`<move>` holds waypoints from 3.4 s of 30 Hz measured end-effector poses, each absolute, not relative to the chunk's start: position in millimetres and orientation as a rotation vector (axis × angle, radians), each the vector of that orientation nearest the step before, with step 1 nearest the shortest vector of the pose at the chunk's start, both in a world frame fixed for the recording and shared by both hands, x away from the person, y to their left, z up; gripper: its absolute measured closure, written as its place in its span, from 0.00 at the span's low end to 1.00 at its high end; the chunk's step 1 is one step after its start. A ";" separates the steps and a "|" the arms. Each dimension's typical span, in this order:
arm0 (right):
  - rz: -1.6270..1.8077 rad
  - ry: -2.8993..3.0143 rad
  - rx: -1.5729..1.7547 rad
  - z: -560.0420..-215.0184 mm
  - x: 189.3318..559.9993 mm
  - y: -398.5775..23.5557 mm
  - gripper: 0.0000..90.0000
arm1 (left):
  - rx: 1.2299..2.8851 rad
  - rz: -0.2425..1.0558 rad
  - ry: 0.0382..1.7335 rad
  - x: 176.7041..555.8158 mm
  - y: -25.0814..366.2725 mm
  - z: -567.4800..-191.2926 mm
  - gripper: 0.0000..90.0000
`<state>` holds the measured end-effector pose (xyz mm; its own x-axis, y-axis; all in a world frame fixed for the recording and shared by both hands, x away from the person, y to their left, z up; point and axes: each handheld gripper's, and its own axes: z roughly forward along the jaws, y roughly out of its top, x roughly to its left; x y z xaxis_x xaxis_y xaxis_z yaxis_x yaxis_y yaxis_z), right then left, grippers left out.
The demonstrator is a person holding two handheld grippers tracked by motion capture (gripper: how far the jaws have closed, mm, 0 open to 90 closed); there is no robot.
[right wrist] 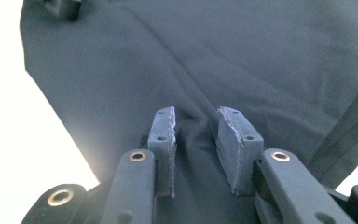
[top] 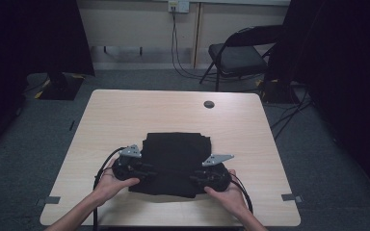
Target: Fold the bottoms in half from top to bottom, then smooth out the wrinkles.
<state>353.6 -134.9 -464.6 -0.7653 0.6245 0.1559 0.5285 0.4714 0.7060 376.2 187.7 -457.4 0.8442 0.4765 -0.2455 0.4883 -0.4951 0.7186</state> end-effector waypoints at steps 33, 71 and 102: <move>1.086 2.590 1.131 -460.5 515.5 -74.5 0.27 | 2.191 -0.039 0.760 413.5 139.4 -483.3 0.62; 1.208 2.659 0.906 -419.5 505.2 -76.6 0.88 | 2.105 0.170 0.880 435.3 117.3 -485.4 0.65; 1.297 2.583 0.708 -407.0 414.4 -103.3 0.88 | 2.192 0.236 0.702 397.1 102.0 -480.8 0.65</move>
